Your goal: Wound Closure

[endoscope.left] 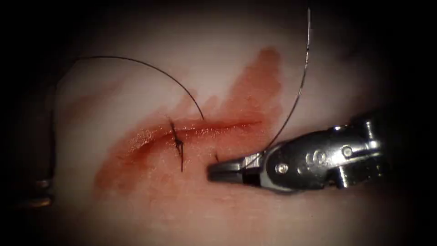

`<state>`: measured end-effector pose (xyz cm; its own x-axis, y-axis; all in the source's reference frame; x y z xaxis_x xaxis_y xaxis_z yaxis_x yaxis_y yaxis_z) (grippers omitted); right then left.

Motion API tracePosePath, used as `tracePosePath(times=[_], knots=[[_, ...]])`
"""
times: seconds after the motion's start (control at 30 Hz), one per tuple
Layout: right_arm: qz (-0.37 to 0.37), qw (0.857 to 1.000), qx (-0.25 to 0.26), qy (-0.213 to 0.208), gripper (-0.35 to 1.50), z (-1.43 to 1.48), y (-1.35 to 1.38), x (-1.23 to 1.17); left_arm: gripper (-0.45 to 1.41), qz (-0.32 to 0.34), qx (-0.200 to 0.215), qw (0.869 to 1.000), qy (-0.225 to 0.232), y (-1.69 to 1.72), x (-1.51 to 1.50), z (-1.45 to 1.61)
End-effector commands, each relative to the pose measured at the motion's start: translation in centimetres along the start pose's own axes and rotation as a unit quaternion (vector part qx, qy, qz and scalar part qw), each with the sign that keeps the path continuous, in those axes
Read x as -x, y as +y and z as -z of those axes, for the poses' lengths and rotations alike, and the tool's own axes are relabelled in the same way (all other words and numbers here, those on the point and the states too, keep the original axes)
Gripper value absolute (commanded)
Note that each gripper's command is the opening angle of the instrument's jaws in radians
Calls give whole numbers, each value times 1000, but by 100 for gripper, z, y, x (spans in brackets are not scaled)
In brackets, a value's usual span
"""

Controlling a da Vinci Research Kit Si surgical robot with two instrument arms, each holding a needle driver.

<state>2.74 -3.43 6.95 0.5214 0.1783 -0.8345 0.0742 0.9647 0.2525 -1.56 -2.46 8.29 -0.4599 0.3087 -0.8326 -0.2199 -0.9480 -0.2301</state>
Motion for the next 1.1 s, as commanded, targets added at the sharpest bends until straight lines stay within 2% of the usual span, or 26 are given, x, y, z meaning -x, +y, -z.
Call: tracePosePath(times=[0.03, 0.23, 0.33, 0.37, 0.47, 0.57, 0.63, 0.73, 1.1], knots=[[-4, 1000, -7, -11, -35, -3, -6, 3, -45, 0, 1, 1000, 0, 5, 5, -8], [-13, 999, -14, -26, -35, 7, -12, 4, -45, -3, -4, 1000, 4, 5, 12, -17], [-15, 999, -37, -27, -35, 13, -22, -2, -45, -4, -7, 1000, 5, 4, 16, -24], [-13, 998, -64, -22, -35, 18, -33, -10, -45, -6, -8, 1000, 5, 3, 20, -27], [-11, 997, -78, -17, -35, 23, -44, -19, -45, -7, -9, 1000, 7, 2, 23, -28], [-11, 996, -90, -10, -35, 32, -62, -44, -45, -7, -9, 1000, 9, 0, 25, -28], [-11, 995, -95, -9, -35, 33, -65, -49, -45, -7, -9, 1000, 9, 0, 25, -27], [-2, 990, -140, -5, -35, 37, -84, -67, -45, -7, -9, 1000, 9, 1, 25, -27], [31, 973, -226, -27, -35, 50, -126, -88, -45, -7, -8, 1000, 12, 0, 24, -27]])
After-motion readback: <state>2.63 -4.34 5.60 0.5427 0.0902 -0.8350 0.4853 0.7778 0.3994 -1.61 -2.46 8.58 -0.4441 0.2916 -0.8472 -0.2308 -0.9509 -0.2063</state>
